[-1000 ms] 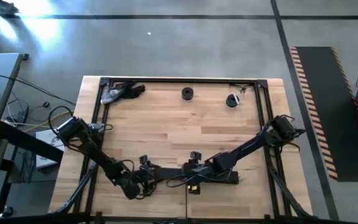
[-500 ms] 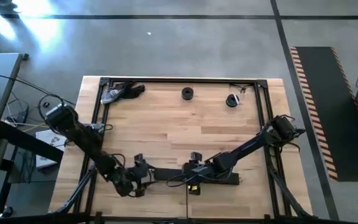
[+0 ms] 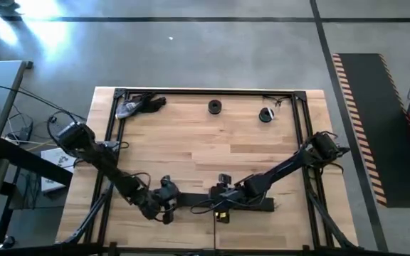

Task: Ziptie cables
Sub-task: Close the black cable duct

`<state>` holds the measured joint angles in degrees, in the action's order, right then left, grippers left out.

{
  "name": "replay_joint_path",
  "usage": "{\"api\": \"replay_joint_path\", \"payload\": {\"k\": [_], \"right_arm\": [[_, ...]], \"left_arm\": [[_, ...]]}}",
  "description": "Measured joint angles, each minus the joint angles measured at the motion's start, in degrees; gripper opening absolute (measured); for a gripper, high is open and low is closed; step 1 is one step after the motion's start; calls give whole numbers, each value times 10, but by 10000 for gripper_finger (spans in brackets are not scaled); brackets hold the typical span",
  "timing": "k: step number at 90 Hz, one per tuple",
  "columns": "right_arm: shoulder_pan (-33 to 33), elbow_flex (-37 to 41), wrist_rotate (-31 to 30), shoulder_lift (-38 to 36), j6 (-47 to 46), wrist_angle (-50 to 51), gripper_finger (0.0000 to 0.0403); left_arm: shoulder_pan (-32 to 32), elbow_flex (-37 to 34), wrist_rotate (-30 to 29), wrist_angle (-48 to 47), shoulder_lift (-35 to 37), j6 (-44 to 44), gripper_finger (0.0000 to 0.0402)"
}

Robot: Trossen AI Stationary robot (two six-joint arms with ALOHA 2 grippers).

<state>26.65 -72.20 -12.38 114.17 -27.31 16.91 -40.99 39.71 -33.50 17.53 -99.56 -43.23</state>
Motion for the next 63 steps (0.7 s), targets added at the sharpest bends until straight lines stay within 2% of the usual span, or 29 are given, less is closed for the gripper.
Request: {"api": "replay_joint_path", "payload": {"k": [13,28,39,45,63], "right_arm": [[2,0,3,-1,10,2,203],[1,-1,-9,1,6,-10,203],[-1,-1,-18,1,-1,-11,203],[-1,-1,-22,1,-1,-12,203],[-1,-1,-28,1,1,-14,203]], "left_arm": [[1,1,-10,34,-40,-18,58],[-2,-4,-5,-5,22,23,11],[-1,-3,2,5,90,60,1],[6,-1,1,24,103,75,1],[32,-2,21,41,49,53,0]]}}
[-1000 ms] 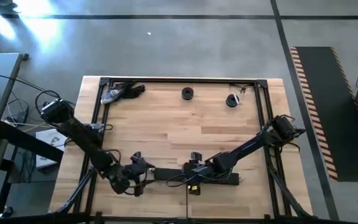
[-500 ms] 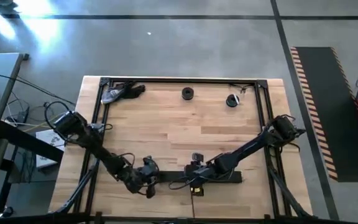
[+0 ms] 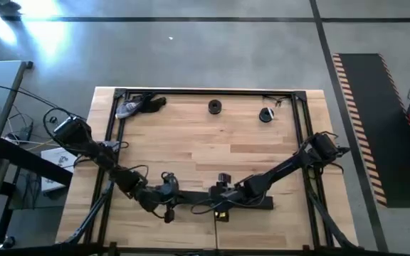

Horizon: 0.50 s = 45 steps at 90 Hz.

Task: Ziptie cables
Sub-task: Close the black cable duct

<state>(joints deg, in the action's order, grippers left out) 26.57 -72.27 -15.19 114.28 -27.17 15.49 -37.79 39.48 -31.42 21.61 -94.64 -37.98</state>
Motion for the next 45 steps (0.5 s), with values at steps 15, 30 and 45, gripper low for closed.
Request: {"api": "replay_joint_path", "payload": {"k": [15,30,45], "right_arm": [[0,0,-11,0,6,11,238],[-1,4,-33,-5,22,33,299],[6,3,-38,-41,28,35,305]], "left_arm": [[15,1,30,48,-81,-54,0],[14,4,28,67,-111,-83,0],[14,3,32,65,-107,-79,0]]}}
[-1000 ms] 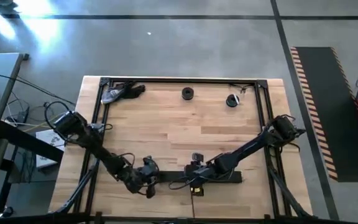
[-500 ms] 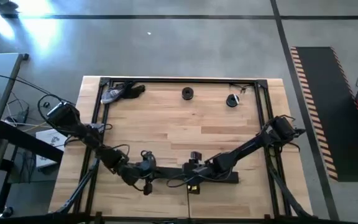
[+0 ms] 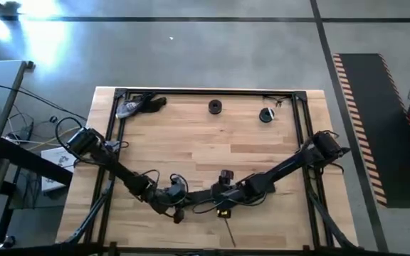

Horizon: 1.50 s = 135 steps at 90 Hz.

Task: Ziptie cables
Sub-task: Close the black cable duct

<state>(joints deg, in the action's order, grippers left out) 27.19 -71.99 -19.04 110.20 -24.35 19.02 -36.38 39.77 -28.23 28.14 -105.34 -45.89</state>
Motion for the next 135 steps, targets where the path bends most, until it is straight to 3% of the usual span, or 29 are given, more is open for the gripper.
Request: {"api": "replay_joint_path", "payload": {"k": [16,29,44,55,64,75,85,95,103,111,125,135], "right_arm": [[22,-1,-5,-52,19,32,297],[57,-2,-89,-104,-24,159,274],[119,-2,-169,-166,-204,380,211],[170,-2,-196,-195,-363,519,137],[208,-2,-224,-207,-462,570,71],[241,29,-262,-207,-506,528,9],[253,123,-254,-207,-551,414,12],[260,255,-207,-205,-573,226,9],[261,322,-214,-213,-581,121,2],[263,330,-226,-219,-606,121,1],[264,283,-239,-265,-587,241,0],[257,258,-244,-286,-566,273,0]], "left_arm": [[0,-1,5,-1,2,5,0],[0,-1,5,0,2,5,0],[-1,-2,7,-1,3,6,0],[-2,-2,7,-1,3,6,0],[-2,-2,7,0,3,6,0],[-2,-2,7,0,3,10,0],[-2,-2,7,1,3,10,0],[-2,-3,7,2,3,10,0],[-3,-3,8,2,3,10,0],[-3,-3,9,1,3,2,0],[-2,-3,14,-9,20,12,0],[6,-4,14,-47,50,39,0]]}}
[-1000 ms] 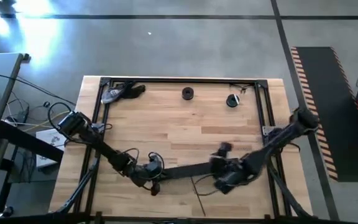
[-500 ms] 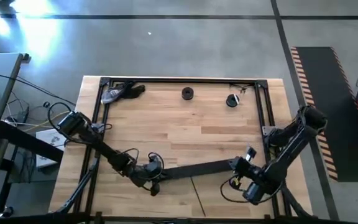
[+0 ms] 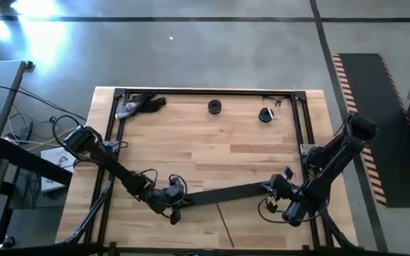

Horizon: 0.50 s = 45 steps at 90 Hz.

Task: Ziptie cables
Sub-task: Close the black cable duct

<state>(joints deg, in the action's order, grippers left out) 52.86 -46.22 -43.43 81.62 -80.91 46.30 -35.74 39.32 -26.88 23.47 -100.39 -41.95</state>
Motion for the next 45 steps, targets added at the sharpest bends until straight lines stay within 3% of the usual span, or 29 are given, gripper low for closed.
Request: {"api": "replay_joint_path", "payload": {"k": [17,45], "right_arm": [[-11,30,0,-2,24,-86,0],[-31,134,26,48,98,-382,0]], "left_arm": [[34,1,-2,-91,40,2,0],[47,1,6,-87,42,-3,0]]}}
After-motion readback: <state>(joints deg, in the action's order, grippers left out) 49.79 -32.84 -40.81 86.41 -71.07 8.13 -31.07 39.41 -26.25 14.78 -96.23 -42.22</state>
